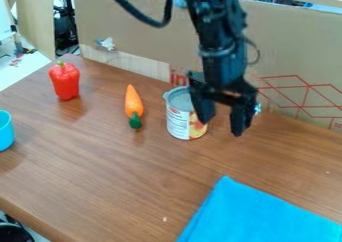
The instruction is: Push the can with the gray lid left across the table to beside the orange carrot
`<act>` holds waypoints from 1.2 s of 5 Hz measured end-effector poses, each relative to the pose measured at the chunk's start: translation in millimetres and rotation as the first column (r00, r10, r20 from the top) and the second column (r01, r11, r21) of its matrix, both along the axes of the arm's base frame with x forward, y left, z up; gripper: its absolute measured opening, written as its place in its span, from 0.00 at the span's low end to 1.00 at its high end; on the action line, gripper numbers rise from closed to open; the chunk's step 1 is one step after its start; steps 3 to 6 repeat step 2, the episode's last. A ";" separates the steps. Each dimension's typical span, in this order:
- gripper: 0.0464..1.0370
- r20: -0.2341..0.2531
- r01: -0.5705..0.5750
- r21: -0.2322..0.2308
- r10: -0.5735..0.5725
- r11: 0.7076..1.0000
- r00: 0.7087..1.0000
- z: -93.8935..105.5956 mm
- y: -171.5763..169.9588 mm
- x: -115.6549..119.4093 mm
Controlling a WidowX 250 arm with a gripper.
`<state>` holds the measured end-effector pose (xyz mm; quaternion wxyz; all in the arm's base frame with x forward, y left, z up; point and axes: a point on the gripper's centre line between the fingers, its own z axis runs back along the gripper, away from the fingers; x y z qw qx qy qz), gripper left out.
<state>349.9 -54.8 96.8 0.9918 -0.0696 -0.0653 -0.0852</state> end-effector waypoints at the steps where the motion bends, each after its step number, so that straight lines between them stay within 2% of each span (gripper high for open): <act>1: 0.96 -0.100 0.057 0.052 -0.052 0.997 0.994 24.6 -9.4 -34.4; 2: 0.96 -0.188 0.065 0.059 -0.053 0.996 0.981 35.0 -9.4 -54.2; 6: 0.96 -0.188 0.065 0.059 -0.053 0.996 0.981 35.0 -9.4 -54.2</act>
